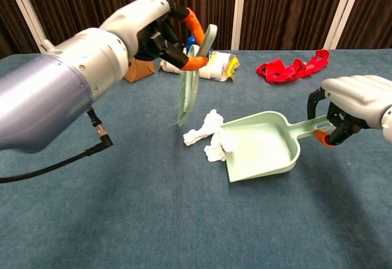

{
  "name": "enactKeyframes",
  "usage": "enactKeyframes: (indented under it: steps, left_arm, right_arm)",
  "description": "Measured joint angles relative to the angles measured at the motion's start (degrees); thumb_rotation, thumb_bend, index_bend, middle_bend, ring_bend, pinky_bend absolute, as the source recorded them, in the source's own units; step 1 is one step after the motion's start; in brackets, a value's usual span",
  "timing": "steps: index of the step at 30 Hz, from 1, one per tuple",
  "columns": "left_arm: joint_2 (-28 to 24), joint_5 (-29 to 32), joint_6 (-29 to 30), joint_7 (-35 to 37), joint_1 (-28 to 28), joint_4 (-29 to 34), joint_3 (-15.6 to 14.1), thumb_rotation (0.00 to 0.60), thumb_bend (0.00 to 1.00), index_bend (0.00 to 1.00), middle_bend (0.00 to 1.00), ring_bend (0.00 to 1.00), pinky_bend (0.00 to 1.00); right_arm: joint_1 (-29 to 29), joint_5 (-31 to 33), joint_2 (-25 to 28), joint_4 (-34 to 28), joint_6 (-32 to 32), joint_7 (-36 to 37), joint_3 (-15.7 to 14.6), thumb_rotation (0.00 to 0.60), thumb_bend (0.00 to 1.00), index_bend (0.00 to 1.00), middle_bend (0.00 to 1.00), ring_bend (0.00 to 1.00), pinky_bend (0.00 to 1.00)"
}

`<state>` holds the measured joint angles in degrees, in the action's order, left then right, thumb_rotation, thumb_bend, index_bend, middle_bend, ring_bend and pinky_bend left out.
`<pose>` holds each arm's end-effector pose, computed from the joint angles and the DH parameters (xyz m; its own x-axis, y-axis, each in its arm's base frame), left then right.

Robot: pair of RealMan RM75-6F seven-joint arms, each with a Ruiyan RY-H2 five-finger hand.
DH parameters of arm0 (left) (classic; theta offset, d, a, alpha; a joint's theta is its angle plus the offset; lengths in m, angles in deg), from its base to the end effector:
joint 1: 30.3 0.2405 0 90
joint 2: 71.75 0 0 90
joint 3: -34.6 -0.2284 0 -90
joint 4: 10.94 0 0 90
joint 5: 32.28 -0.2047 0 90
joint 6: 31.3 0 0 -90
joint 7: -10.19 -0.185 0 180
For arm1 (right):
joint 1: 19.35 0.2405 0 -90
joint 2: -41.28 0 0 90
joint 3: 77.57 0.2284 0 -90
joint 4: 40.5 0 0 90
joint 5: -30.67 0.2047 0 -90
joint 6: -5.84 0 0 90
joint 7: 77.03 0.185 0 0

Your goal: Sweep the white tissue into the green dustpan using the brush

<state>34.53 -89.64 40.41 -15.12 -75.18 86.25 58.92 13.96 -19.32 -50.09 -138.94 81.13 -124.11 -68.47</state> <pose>0.0146 0.3341 -0.0206 -0.0838 0.1772 0.9806 0.9480 -0.2889 0.1332 -0.1528 -0.3127 -0.0075 0.5396 -0.2224 0.8120 -0.8406 -0.0886 0.5344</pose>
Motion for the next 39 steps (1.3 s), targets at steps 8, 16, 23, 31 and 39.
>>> enactKeyframes:
  steps: [8,16,23,31,39]
  left_arm:
    - [-3.8,0.5,-0.1,0.8,1.5,1.5,-0.8,0.600,0.67,0.78,1.00,1.00,1.00]
    - [-5.8,1.0,-0.8,1.5,1.7,0.7,-1.3,0.600,0.68,0.79,1.00,1.00,1.00]
    - [-4.9,1.6,-1.6,-0.7,0.4,-3.0,-2.7,0.600,0.68,0.79,1.00,1.00,1.00]
    - [-1.2,1.8,-2.3,-1.0,-1.3,-8.8,-3.7,0.600,0.68,0.79,1.00,1.00,1.00]
    - [4.8,-0.2,-3.2,1.6,-3.6,-15.4,-4.0,0.600,0.68,0.79,1.00,1.00,1.00]
  right_arm:
    - [0.7,0.9,-2.6,2.0,0.5,-0.9,0.8,0.600,0.59,0.64,0.91,0.89,0.92]
    - [1.5,1.4,-4.9,4.0,0.6,-1.1,1.6,0.600,0.59,0.64,0.91,0.89,0.92]
    - [1.7,1.4,-5.4,5.0,0.5,-0.7,2.2,0.600,0.59,0.64,0.91,0.89,0.92]
    - [2.1,2.2,-5.2,7.3,-0.3,0.2,3.3,0.600,0.59,0.64,0.91,0.89,0.92]
    - [1.7,2.1,-4.1,7.9,-1.0,1.4,3.2,0.600,0.59,0.64,0.91,0.89,0.92]
